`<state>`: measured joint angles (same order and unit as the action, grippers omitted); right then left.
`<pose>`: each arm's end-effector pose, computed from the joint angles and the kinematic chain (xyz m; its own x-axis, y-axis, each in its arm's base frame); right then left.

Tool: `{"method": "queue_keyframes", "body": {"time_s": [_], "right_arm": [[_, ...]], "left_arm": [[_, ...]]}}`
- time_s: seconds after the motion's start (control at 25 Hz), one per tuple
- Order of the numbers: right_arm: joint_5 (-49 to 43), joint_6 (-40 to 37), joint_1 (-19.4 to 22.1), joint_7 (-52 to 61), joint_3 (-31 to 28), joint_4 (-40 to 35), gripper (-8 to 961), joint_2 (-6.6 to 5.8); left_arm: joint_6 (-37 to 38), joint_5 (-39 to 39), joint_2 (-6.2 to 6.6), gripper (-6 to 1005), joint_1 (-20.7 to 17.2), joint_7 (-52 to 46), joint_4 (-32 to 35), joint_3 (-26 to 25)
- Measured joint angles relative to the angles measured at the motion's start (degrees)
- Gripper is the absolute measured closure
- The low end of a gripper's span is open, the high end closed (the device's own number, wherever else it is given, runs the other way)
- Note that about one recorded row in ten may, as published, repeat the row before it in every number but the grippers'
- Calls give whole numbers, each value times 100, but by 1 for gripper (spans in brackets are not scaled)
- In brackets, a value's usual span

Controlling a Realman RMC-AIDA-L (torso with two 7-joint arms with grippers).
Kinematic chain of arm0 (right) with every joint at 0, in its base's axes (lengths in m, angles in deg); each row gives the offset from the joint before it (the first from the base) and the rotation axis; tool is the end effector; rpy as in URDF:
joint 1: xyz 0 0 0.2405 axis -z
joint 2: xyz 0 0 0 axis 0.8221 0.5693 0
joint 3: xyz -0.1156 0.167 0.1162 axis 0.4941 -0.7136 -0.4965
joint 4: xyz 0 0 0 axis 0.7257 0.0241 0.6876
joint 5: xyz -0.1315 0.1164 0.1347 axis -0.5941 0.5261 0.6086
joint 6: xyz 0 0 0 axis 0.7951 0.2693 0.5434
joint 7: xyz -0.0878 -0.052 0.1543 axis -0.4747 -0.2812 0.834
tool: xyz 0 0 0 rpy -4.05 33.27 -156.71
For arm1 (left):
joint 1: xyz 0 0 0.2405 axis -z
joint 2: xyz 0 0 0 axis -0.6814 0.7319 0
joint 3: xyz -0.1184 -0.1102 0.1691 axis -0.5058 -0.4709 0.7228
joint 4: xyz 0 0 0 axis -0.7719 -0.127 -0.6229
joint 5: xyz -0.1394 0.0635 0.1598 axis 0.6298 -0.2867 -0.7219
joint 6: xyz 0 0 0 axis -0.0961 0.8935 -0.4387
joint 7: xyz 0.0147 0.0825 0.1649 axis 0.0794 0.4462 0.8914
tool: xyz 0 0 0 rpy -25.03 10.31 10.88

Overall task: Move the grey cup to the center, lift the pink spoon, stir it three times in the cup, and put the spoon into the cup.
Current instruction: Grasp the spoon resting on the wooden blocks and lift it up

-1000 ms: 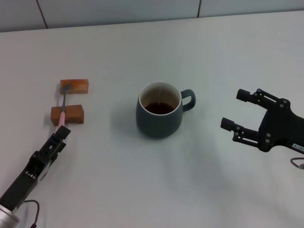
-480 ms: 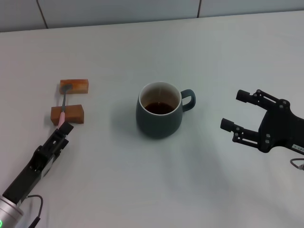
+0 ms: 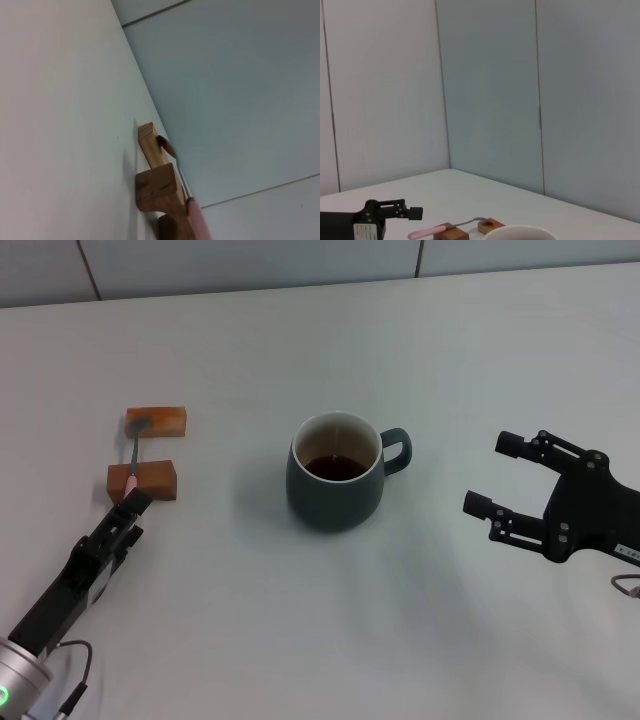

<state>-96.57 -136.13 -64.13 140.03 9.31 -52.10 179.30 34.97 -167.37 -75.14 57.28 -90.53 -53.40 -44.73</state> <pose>0.2690 0.2812 -0.0215 0.7519 -0.0694 -0.6556 -0.4077 -0.8303 -0.3798 -0.3293 0.2468 -0.0812 -0.3434 0.4758 0.8097 0.9089 -0.0489 0.4142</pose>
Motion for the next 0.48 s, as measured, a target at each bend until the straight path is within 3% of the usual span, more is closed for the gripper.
{"method": "queue_keyframes", "body": {"time_s": [0.48], "right_arm": [[-13,6,-4,0,0,-2,144,2]], "left_arm": [[-156,4,-7,174,51,-157,-66,-98]]}}
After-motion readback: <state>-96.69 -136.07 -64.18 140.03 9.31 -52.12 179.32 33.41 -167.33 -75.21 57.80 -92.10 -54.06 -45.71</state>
